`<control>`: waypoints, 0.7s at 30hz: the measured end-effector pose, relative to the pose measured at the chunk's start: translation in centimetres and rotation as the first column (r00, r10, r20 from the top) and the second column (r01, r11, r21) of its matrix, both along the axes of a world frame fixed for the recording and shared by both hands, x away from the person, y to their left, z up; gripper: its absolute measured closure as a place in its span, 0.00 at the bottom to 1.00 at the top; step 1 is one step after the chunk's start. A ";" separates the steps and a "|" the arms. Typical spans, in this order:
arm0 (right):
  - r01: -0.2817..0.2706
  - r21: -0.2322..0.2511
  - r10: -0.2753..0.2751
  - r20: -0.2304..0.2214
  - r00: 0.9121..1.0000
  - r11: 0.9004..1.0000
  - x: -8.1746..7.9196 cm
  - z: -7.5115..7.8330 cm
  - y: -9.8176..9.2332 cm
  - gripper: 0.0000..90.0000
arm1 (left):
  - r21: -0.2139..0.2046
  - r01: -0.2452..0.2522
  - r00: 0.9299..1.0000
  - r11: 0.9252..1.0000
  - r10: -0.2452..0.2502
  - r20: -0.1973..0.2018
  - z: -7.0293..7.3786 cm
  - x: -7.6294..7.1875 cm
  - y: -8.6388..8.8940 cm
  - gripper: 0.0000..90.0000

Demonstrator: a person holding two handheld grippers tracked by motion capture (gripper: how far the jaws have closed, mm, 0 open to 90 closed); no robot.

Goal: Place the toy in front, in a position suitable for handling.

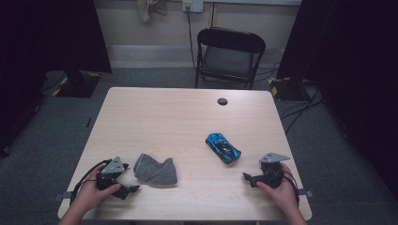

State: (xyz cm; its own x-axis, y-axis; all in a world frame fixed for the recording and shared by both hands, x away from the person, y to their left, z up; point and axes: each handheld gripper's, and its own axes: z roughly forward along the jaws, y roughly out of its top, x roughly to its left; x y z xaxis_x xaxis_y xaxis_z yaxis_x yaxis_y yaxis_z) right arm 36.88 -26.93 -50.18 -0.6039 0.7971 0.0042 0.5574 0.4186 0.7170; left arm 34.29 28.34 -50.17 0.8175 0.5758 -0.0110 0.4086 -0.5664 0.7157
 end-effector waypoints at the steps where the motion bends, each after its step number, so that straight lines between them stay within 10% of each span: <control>1: 0.000 0.000 0.000 0.000 1.000 1.000 0.0 0.0 0.0 0.05 | 0.000 0.000 1.000 1.000 0.000 0.000 0.0 0.0 0.0 0.02; 21: -0.006 -0.001 0.006 -0.001 1.000 1.000 0.0 0.0 -0.1 0.05 | -0.003 0.021 1.000 1.000 -0.021 0.002 0.0 -0.1 -0.2 0.04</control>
